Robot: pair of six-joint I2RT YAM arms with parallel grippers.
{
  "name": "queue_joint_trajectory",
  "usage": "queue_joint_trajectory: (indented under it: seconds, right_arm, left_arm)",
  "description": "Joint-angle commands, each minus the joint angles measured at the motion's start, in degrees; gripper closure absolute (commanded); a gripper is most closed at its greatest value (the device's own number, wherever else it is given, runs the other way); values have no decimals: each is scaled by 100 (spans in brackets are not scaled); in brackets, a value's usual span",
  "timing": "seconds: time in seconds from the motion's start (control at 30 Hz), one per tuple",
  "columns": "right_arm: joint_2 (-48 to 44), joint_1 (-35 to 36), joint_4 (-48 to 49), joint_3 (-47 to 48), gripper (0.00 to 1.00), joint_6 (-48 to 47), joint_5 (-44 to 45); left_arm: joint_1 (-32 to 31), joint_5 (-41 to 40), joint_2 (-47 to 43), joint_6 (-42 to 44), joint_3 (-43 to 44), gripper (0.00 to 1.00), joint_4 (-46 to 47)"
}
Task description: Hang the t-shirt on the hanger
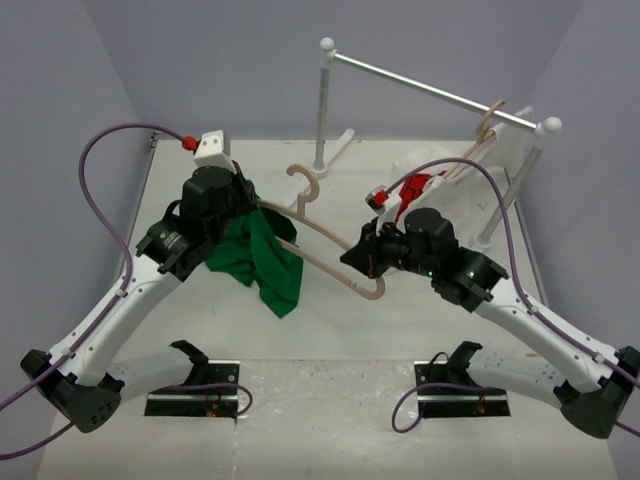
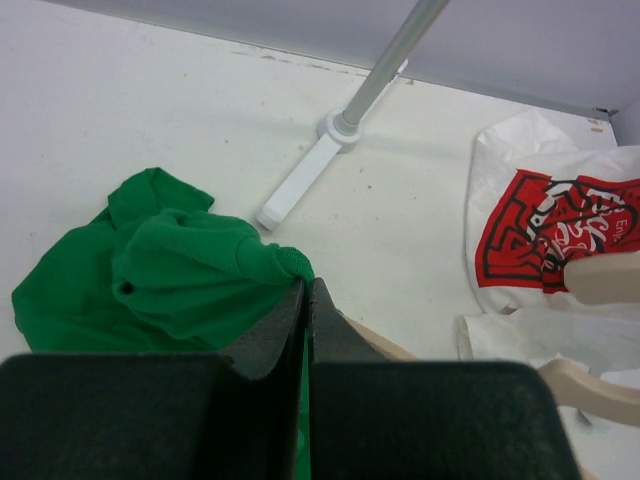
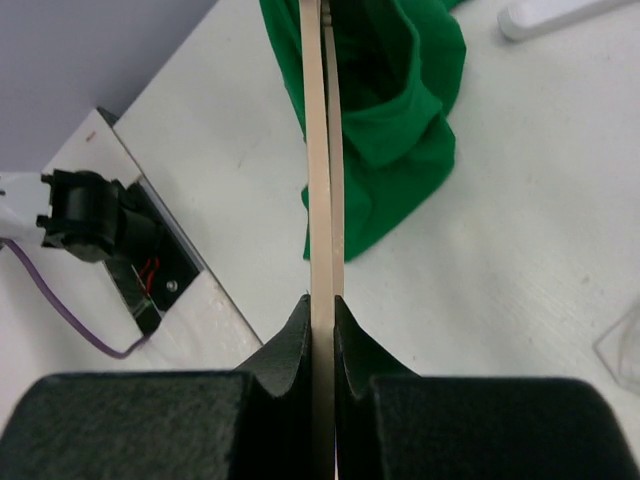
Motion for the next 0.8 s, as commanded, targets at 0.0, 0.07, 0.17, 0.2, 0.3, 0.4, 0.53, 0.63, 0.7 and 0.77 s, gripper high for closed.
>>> queue_joint_trajectory:
  seconds: [0.0, 0.07, 0.17, 0.2, 0.3, 0.4, 0.53, 0.63, 0.7, 0.77]
  right_arm:
    - [-779, 34, -399, -487, 100, 252, 98]
    - [-935, 37, -457, -586, 100, 294, 281]
    - [-801, 37, -844, -429, 100, 332, 804]
    - [-711, 39, -977, -332, 100, 347, 1000]
    - [-539, 37, -812, -171, 100, 334, 1098]
    - [-145, 52, -527, 254, 100, 321, 1159]
    - [443, 98, -43, 803, 100, 261, 307]
    - [677, 98, 143, 1020, 100, 265, -340]
    - [663, 98, 216, 987, 100, 178, -559]
    - [616, 94, -19, 972, 100, -9, -739]
  left_arm:
    - [71, -219, -14, -144, 85, 100, 221]
    - [71, -131, -12, -170, 61, 100, 272]
    - [71, -34, -35, -183, 62, 100, 305]
    - [71, -21, -41, -186, 69, 100, 301]
    - [71, 48, -96, -180, 76, 100, 279]
    - [71, 237, -133, -208, 63, 100, 324]
    - [71, 409, -85, -171, 109, 100, 342]
    - [66, 348, -40, -104, 156, 100, 262]
    - [73, 312, 1, -33, 217, 100, 195]
    - [80, 230, 49, 105, 326, 100, 34]
